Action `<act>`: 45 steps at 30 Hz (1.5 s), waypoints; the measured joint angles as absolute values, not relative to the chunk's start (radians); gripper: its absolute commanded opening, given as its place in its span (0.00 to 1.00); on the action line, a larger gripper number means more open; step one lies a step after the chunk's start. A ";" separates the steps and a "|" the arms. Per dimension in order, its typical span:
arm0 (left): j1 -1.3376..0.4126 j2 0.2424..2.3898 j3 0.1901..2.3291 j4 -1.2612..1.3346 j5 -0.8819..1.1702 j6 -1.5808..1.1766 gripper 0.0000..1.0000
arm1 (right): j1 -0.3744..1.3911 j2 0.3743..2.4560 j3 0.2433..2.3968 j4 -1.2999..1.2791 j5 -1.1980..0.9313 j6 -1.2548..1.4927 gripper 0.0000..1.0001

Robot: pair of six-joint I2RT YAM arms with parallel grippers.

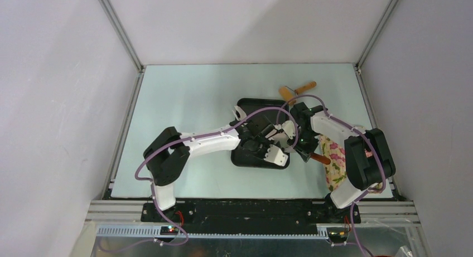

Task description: Roll out the dumpling wrappers from the dough

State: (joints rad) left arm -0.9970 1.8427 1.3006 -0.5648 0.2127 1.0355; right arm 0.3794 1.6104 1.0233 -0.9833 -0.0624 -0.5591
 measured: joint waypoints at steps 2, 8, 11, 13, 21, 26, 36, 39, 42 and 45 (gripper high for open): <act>-0.997 1.839 1.301 -0.569 0.212 1.035 0.00 | 0.385 1.618 1.023 -0.983 -0.052 -0.559 0.00; -0.997 1.831 1.301 -0.576 0.211 1.029 0.00 | 0.411 1.637 1.023 -0.984 -0.029 -0.558 0.00; -0.997 1.829 1.303 -0.589 0.209 1.029 0.00 | 0.428 1.650 1.023 -0.984 -0.015 -0.558 0.00; -0.997 1.829 1.306 -0.598 0.208 1.029 0.00 | 0.439 1.657 1.023 -0.983 -0.005 -0.557 0.00; -0.997 1.816 1.336 -0.646 0.214 1.028 0.00 | 0.455 1.660 1.025 -0.982 0.026 -0.553 0.00; -0.997 1.811 1.337 -0.661 0.213 1.021 0.00 | 0.450 1.660 1.037 -0.986 0.029 -0.553 0.00; -0.997 1.807 1.384 -0.703 0.213 1.018 0.00 | 0.463 1.650 1.066 -1.002 0.035 -0.558 0.00; -0.997 1.804 1.406 -0.711 0.214 1.011 0.00 | 0.475 1.653 1.068 -1.006 0.049 -0.557 0.00; -0.997 1.800 1.415 -0.725 0.216 1.006 0.00 | 0.484 1.664 1.073 -1.007 0.063 -0.557 0.00; -0.997 1.799 1.416 -0.739 0.219 1.001 0.00 | 0.494 1.674 1.079 -1.012 0.068 -0.557 0.00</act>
